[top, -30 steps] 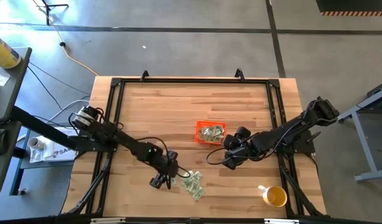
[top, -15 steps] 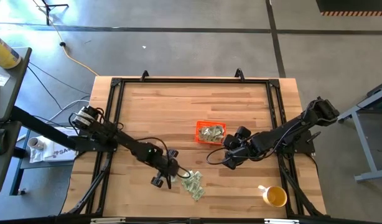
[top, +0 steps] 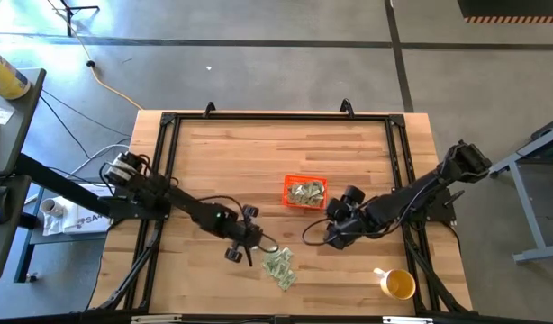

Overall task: Pick and place Stevia / Truvia into bins
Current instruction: Put the white stevia packet into the orange bin

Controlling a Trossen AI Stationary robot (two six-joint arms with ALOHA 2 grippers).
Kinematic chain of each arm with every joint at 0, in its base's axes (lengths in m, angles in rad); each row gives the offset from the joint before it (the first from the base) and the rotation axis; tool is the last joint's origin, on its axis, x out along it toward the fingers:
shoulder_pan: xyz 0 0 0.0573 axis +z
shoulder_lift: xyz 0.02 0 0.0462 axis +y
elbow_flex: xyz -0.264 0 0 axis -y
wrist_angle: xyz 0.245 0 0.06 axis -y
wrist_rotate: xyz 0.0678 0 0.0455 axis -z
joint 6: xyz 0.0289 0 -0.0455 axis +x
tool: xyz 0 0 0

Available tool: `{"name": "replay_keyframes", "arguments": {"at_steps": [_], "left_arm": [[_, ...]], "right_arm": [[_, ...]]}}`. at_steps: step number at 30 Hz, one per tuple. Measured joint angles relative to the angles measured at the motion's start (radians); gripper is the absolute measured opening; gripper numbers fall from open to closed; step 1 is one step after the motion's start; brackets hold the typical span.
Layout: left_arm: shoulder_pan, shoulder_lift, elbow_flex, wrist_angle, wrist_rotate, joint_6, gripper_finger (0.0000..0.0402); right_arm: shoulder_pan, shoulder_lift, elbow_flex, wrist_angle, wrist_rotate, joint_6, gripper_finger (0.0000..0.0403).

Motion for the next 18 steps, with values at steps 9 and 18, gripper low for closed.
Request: {"name": "replay_keyframes", "arguments": {"at_steps": [9, 18], "left_arm": [[0.153, -0.006, 0.164, -0.072, -0.064, 0.007, 0.0074], [0.271, 0.024, 0.326, 0.045, -0.033, 0.067, 0.0073]], "right_arm": [[0.051, -0.002, 0.000, -0.020, 0.089, 0.122, 0.0252], [0.092, -0.029, 0.000, -0.104, 0.180, 0.277, 0.0252]]}}
